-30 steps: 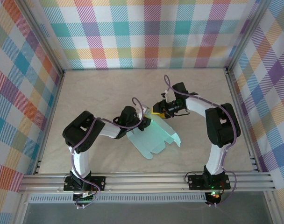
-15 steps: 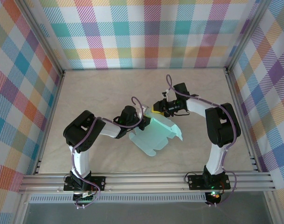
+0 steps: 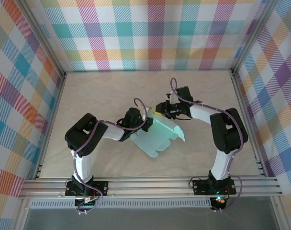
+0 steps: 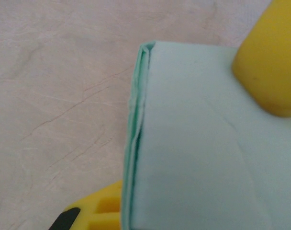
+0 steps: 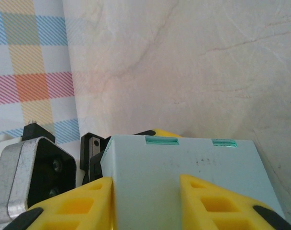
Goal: Fold the paper box
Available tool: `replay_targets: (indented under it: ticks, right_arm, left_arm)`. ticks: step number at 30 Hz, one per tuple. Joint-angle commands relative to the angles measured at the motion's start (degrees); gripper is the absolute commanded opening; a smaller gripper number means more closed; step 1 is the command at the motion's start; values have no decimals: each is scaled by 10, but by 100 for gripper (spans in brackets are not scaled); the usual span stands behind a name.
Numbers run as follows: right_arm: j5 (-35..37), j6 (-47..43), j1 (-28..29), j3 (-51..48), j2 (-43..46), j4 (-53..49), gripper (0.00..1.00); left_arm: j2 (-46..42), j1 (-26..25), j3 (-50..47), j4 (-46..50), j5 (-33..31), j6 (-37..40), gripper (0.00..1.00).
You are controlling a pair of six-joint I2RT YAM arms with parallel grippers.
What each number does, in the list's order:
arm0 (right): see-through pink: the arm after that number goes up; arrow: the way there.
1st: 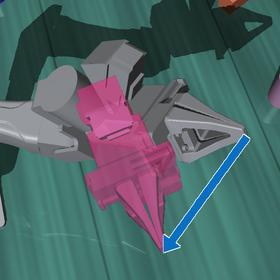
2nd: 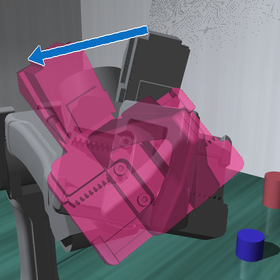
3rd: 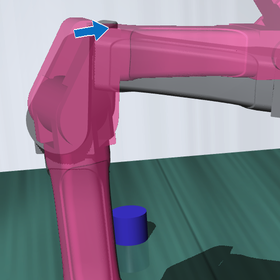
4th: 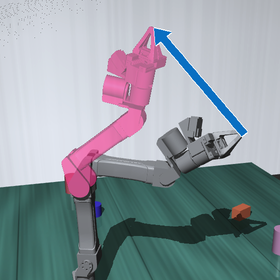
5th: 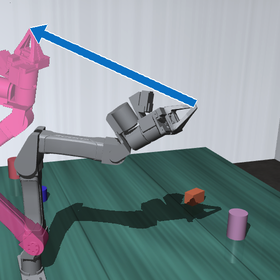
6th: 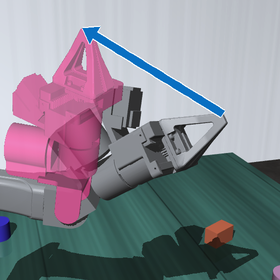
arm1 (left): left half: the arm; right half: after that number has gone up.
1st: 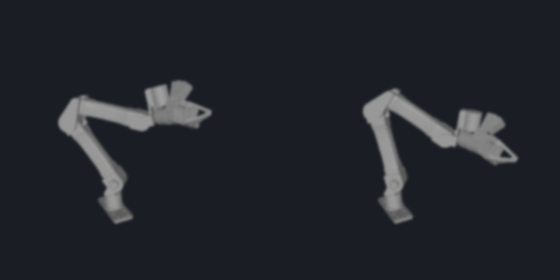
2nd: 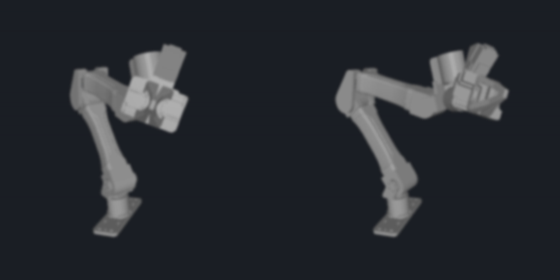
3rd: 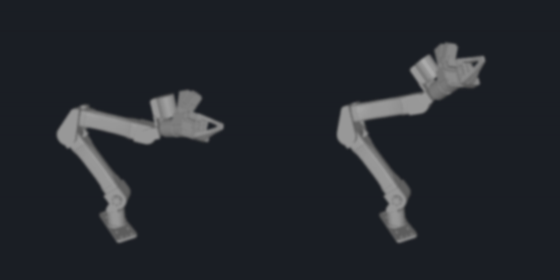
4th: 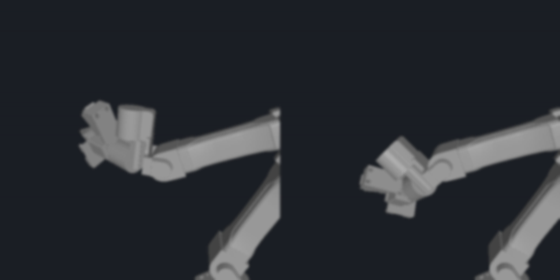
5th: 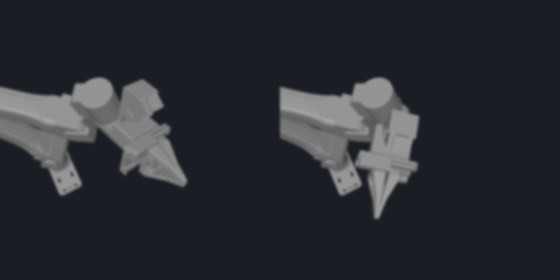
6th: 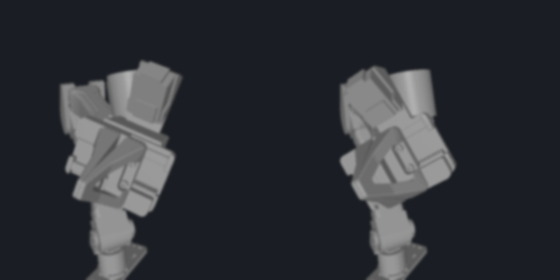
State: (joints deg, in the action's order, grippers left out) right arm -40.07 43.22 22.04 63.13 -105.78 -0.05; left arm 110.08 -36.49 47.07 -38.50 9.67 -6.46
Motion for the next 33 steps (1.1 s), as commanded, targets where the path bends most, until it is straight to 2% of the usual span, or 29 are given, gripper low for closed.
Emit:
replay_targets:
  ticks: [1, 7, 12, 19, 22, 25, 31, 33]
  right_arm:
    - [-38, 57, 51, -26, -1, -31, 35]
    - [-17, 17, 39, -7, 17, -78, 45]
    - [-7, -6, 6, -19, 48, -85, 49]
    - [9, -24, -37, -52, 98, -89, 61]
    - [28, -44, -57, -56, 127, -98, 66]
    - [55, -61, -76, -58, 161, -110, 67]
    - [136, -124, -82, -64, 224, -160, 69]
    - [154, -141, -82, -67, 238, -173, 70]
  left_arm:
    - [4, -1, 18, 26, -50, -13, 0]
    - [-8, -1, 11, 35, -31, 13, 0]
    - [-14, 4, 1, 29, -18, 13, 0]
    - [-24, 7, 0, 33, -1, 13, 0]
    - [-48, 9, 3, 70, -3, 19, 0]
    - [-89, 11, 27, 178, -25, 35, 0]
    - [-115, 12, 197, 575, -76, 109, 0]
    - [-117, 14, 240, 662, -88, 123, 0]
